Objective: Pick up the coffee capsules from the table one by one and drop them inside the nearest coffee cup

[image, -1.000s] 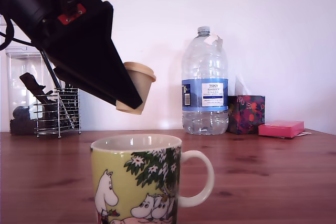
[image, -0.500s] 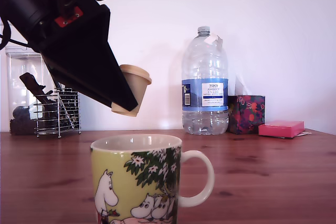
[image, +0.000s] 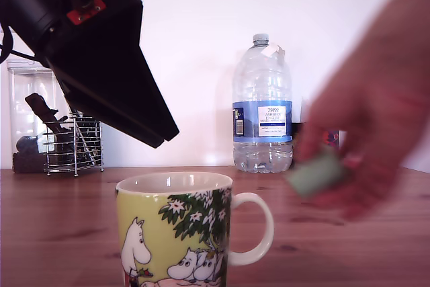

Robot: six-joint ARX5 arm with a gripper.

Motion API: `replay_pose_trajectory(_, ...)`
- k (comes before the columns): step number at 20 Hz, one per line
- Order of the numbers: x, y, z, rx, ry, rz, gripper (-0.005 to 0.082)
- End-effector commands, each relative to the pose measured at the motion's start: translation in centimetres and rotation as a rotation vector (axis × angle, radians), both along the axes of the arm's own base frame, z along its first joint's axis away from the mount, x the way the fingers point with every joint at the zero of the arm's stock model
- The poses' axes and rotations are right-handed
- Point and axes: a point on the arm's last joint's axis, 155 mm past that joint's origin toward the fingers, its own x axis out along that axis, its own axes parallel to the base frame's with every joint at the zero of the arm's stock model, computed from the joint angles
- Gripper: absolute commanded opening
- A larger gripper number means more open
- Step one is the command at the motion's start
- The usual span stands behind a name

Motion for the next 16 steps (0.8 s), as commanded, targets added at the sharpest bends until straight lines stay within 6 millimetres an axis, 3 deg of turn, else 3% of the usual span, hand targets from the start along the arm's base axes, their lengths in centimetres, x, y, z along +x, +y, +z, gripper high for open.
replay_pose_trajectory(1,0.1,0.3,-0.7,0.017,0.014,0.022,0.0578)
replay_pose_trajectory(2,0.3,0.3,-0.7,0.018,0.013,0.036,0.054)
replay_pose_trajectory(4,1.1,0.4,-0.6,0.023,-0.019,0.059,0.037)
replay_pose_trajectory(7,2.8,1.3,-0.5,0.04,-0.062,0.117,-0.0033)
replay_pose_trajectory(12,5.7,2.6,0.1,0.028,-0.107,0.227,-0.0019)
replay_pose_trajectory(16,6.5,2.5,0.7,0.002,-0.123,0.245,-0.0019)
